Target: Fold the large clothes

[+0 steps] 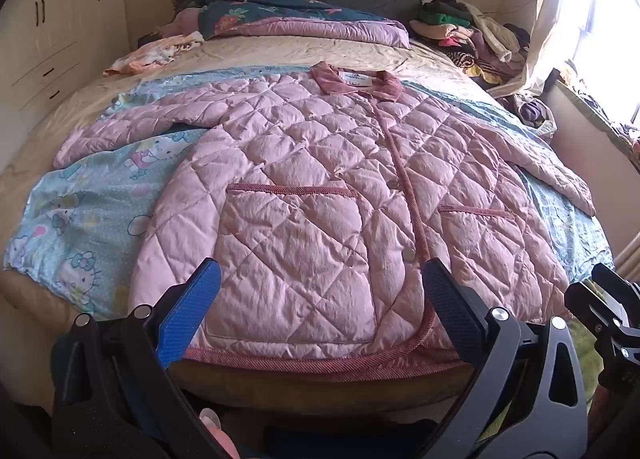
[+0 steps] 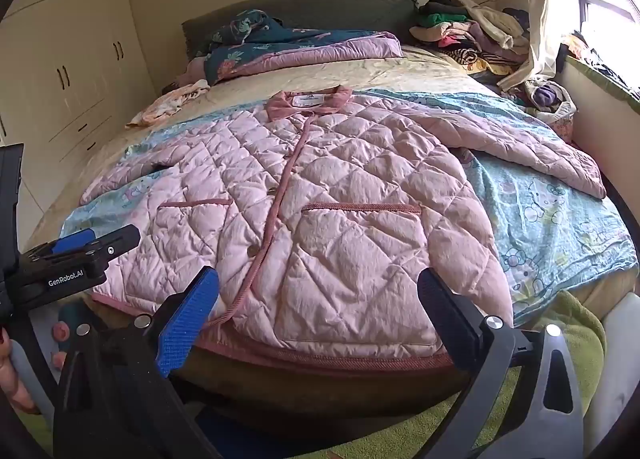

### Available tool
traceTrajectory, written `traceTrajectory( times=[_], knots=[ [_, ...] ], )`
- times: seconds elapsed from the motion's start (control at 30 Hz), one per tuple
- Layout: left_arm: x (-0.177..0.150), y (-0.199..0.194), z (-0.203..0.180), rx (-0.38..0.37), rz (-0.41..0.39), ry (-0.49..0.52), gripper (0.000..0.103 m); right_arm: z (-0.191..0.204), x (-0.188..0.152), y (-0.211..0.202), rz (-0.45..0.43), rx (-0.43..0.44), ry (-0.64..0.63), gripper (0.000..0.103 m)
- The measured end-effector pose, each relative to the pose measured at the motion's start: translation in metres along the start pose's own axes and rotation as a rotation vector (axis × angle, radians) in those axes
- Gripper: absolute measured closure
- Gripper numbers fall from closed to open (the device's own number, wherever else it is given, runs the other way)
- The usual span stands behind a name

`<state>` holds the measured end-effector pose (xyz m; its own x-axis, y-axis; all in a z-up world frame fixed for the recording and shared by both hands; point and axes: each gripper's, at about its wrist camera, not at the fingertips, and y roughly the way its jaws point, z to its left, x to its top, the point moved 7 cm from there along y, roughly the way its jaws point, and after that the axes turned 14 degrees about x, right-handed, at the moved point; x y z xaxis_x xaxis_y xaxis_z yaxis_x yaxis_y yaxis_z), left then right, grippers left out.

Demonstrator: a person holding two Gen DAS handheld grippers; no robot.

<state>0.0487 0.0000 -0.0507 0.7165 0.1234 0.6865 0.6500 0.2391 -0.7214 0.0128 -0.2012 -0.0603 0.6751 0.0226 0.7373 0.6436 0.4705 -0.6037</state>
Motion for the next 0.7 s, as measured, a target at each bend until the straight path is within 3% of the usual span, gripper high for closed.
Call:
traceTrajectory(
  times=[0.7],
  knots=[
    [0.0002,0.0,0.0003,0.004,-0.003,0.002,0.008,0.001,0.001,-0.0021,-0.008,0.003,-0.006,0.004]
  ],
)
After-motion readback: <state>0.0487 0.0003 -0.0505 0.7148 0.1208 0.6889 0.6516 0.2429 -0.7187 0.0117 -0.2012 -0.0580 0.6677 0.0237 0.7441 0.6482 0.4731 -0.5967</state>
